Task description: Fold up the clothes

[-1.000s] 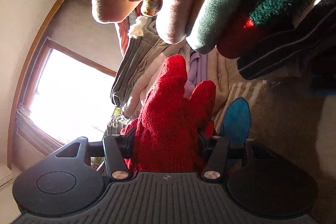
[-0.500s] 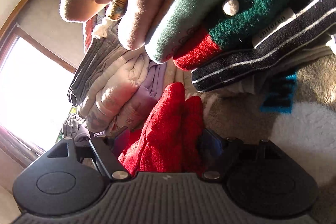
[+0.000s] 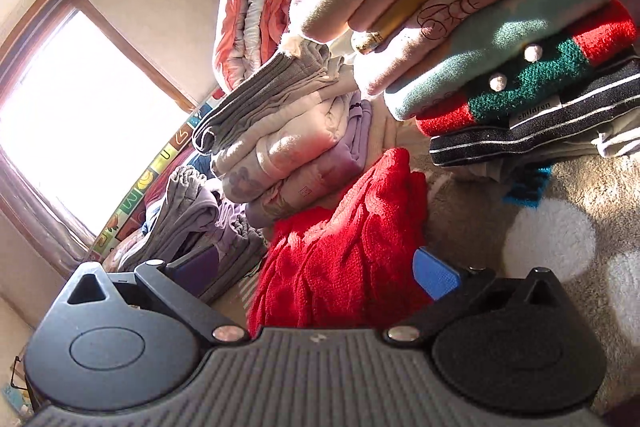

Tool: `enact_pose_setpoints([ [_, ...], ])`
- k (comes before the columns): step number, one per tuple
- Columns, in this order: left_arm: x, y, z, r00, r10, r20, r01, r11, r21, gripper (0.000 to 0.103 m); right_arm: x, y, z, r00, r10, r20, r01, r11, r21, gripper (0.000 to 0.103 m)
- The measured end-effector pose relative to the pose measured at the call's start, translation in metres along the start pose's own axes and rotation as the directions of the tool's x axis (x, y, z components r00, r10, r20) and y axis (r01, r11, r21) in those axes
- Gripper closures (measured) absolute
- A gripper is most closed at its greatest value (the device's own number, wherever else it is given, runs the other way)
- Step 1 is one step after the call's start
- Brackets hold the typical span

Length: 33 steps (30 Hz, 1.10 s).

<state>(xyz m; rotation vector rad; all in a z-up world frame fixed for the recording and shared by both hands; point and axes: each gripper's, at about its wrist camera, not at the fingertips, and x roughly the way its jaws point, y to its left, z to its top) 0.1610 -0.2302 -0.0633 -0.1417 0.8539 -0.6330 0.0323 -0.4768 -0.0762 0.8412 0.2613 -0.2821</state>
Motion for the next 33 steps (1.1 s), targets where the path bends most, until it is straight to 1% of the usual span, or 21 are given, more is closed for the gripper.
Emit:
enact_pose_setpoints([
  [2, -0.016, -0.005, -0.001, 1.0, 0.024, 0.018, -0.024, 1.0, 0.001, 0.0, -0.01, 0.013, -0.003, 0.999, -0.033, -0.031, 0.031, 0.998, -0.057, 0.0],
  [4, -0.028, -0.012, -0.001, 0.998, 0.061, 0.025, -0.061, 0.998, 0.003, 0.0, -0.022, 0.019, -0.007, 0.997, -0.053, -0.053, 0.047, 0.993, -0.106, 0.0],
  [6, -0.038, -0.021, -0.003, 0.995, 0.089, 0.047, -0.09, 0.995, 0.03, 0.0, -0.029, 0.024, -0.01, 0.993, -0.095, -0.073, 0.084, 0.987, -0.134, 0.0],
  [10, -0.06, -0.046, -0.008, 0.99, 0.103, 0.097, -0.115, 0.985, 0.126, 0.0, -0.045, 0.032, -0.01, 0.979, -0.168, -0.119, 0.145, 0.973, -0.181, 0.0],
  [12, -0.069, -0.057, -0.01, 0.984, 0.127, 0.126, -0.146, 0.977, 0.155, 0.0, -0.053, 0.035, -0.008, 0.973, -0.188, -0.133, 0.162, 0.97, -0.183, 0.0],
  [14, -0.08, -0.064, -0.012, 0.975, 0.132, 0.178, -0.161, 0.974, 0.159, 0.0, -0.06, 0.038, -0.005, 0.97, -0.197, -0.142, 0.171, 0.969, -0.177, 0.0],
  [15, -0.083, -0.066, -0.012, 0.973, 0.131, 0.189, -0.162, 0.974, 0.159, 0.0, -0.062, 0.04, -0.004, 0.968, -0.207, -0.144, 0.178, 0.965, -0.192, 0.0],
  [17, -0.087, -0.068, -0.012, 0.975, 0.132, 0.181, -0.161, 0.974, 0.157, 0.0, -0.068, 0.046, -0.001, 0.963, -0.231, -0.141, 0.195, 0.954, -0.229, 0.0],
  [20, -0.094, -0.072, -0.017, 0.962, 0.163, 0.219, -0.202, 0.965, 0.169, 0.0, -0.078, 0.052, 0.003, 0.958, -0.254, -0.135, 0.212, 0.939, -0.27, 0.0],
  [21, -0.095, -0.074, -0.018, 0.96, 0.174, 0.221, -0.215, 0.96, 0.177, 0.0, -0.081, 0.054, 0.004, 0.955, -0.264, -0.134, 0.218, 0.933, -0.286, 0.0],
  [23, -0.094, -0.077, -0.019, 0.964, 0.174, 0.203, -0.214, 0.957, 0.197, 0.0, -0.085, 0.056, 0.006, 0.951, -0.281, -0.131, 0.23, 0.922, -0.312, 0.0],
  [28, -0.096, -0.081, -0.022, 0.966, 0.178, 0.187, -0.214, 0.957, 0.197, 0.0, -0.091, 0.061, 0.004, 0.935, -0.325, -0.139, 0.255, 0.892, -0.374, 0.0],
  [33, -0.098, -0.081, -0.024, 0.959, 0.206, 0.195, -0.244, 0.95, 0.195, 0.0, -0.093, 0.066, 0.0, 0.926, -0.349, -0.147, 0.264, 0.873, -0.41, 0.0],
])
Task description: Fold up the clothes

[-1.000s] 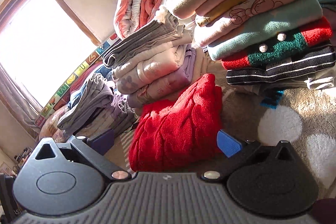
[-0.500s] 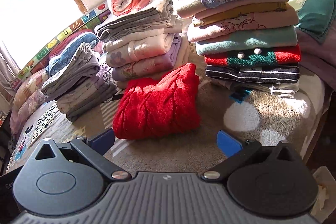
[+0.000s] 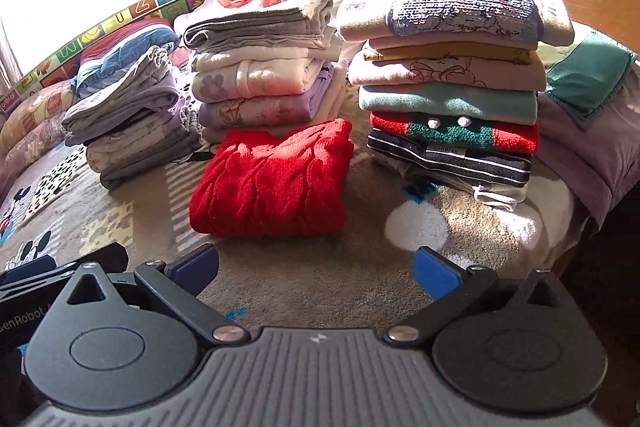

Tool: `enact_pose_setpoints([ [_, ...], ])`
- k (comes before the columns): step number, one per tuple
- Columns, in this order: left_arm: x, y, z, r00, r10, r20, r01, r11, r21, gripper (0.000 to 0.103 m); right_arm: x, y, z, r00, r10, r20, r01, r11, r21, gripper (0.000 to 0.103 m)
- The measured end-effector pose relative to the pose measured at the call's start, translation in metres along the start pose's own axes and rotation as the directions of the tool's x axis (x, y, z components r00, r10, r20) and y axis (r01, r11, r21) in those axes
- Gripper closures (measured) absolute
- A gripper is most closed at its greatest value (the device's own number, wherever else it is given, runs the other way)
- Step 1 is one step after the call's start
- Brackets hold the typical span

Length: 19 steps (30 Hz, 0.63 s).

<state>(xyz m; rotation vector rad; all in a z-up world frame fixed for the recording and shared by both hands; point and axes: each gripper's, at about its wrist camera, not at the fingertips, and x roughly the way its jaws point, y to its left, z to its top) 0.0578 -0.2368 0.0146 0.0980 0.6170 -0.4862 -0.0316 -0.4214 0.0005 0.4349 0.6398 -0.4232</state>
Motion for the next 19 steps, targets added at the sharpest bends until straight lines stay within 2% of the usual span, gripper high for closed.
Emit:
enact_pose_setpoints([
  [8, -0.0024, 0.0008, -0.0025, 1.0, 0.01, -0.006, -0.01, 1.0, 0.013, 0.0, -0.0072, 0.0079, -0.0006, 1.0, -0.015, -0.002, 0.015, 0.999, -0.051, 0.0],
  [19, -0.0043, 0.0045, -0.0055, 0.999, -0.032, -0.012, 0.032, 0.999, 0.014, 0.0, -0.009, 0.0083, -0.0025, 1.0, -0.019, -0.007, 0.018, 0.998, -0.057, 0.0],
])
